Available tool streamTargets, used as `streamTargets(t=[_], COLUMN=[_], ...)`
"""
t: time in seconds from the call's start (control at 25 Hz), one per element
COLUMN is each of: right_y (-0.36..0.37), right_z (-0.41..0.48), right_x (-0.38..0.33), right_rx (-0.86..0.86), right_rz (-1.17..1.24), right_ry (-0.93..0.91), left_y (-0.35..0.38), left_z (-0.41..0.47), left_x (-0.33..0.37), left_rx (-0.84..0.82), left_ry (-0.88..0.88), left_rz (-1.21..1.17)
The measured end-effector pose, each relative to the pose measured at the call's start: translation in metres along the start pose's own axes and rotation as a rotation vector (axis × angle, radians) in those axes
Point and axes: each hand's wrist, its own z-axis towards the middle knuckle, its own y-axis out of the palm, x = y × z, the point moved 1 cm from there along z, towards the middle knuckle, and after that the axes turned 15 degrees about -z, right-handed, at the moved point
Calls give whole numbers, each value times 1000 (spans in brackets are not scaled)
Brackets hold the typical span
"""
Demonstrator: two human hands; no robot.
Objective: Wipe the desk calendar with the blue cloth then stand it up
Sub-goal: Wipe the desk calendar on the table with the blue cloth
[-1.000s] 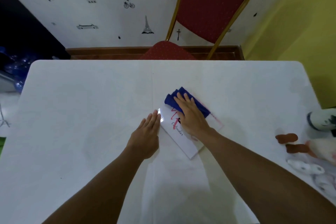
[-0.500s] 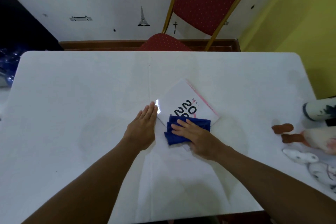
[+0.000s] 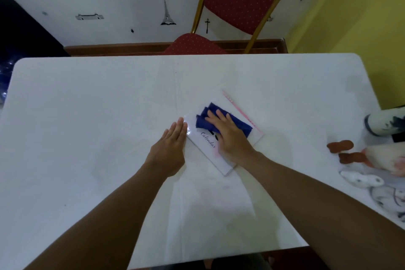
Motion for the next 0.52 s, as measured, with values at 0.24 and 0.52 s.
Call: streamTargets(t=[0.24, 0.52], right_y=[6, -22], right_z=[-88, -32], right_x=[5, 39], right_rx=[-60, -46], right_rz=[-82, -83], right_ry=[-289, -49], left_y=[0, -2], left_z=[1, 1], left_x=[-3, -2], left_rx=[-11, 7], left_ry=[-11, -1], left_rz=[-9, -36])
